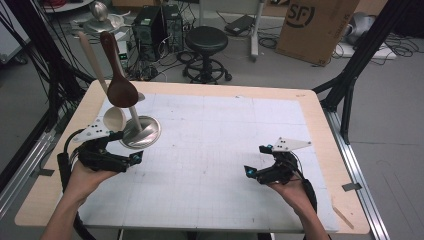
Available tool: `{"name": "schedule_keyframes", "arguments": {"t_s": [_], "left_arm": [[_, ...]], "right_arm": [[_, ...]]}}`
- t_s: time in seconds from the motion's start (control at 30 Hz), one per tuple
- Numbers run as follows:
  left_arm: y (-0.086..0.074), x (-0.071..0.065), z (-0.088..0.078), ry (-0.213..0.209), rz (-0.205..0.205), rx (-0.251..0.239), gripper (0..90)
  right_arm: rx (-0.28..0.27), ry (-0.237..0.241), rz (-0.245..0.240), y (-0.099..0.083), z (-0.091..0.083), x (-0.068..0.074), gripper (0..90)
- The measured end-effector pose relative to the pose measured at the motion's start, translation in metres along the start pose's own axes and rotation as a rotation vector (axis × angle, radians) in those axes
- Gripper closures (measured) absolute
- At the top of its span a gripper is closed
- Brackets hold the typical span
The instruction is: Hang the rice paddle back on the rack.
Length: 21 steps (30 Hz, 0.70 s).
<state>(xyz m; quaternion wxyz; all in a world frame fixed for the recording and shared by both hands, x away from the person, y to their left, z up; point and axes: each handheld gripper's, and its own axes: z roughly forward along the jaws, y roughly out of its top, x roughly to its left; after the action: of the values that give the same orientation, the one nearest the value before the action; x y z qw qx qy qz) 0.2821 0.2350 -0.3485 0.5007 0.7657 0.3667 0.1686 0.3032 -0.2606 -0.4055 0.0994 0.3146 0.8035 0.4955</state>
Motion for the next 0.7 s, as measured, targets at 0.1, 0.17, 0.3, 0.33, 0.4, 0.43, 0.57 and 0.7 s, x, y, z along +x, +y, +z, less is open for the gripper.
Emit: {"name": "schedule_keyframes", "arguments": {"t_s": [0.1, 0.17, 0.3, 0.33, 0.4, 0.43, 0.57, 0.7], "left_arm": [[-0.004, -0.001, 0.001, 0.0, -0.004, 0.001, 1.6], [-0.006, -0.001, 0.001, 0.0, -0.005, 0.001, 1.6], [-0.013, -0.004, 0.004, 0.004, 0.0, 0.006, 1.6], [-0.014, -0.004, 0.004, 0.005, 0.001, 0.008, 1.6], [-0.018, -0.005, 0.006, 0.001, -0.001, 0.014, 1.6], [-0.02, -0.005, 0.006, 0.002, -0.003, 0.018, 1.7], [-0.025, -0.005, 0.008, 0.001, -0.005, 0.026, 1.6], [-0.03, -0.005, 0.007, 0.008, -0.009, 0.021, 1.6]], "right_arm": [[0.004, -0.001, 0.0, 0.0, 0.0, 0.0, 0.4], [0.009, -0.002, -0.002, -0.001, 0.0, 0.0, 0.4], [0.012, -0.005, -0.004, -0.002, -0.001, 0.0, 0.4], [0.012, -0.004, -0.003, -0.002, -0.001, 0.0, 0.4], [0.012, -0.006, -0.001, -0.002, -0.002, 0.0, 0.4], [0.012, -0.008, -0.003, -0.003, -0.002, -0.001, 0.4], [0.016, -0.01, -0.003, -0.004, -0.003, -0.001, 0.4], [0.021, -0.012, 0.002, -0.006, -0.004, -0.002, 0.4]]}}
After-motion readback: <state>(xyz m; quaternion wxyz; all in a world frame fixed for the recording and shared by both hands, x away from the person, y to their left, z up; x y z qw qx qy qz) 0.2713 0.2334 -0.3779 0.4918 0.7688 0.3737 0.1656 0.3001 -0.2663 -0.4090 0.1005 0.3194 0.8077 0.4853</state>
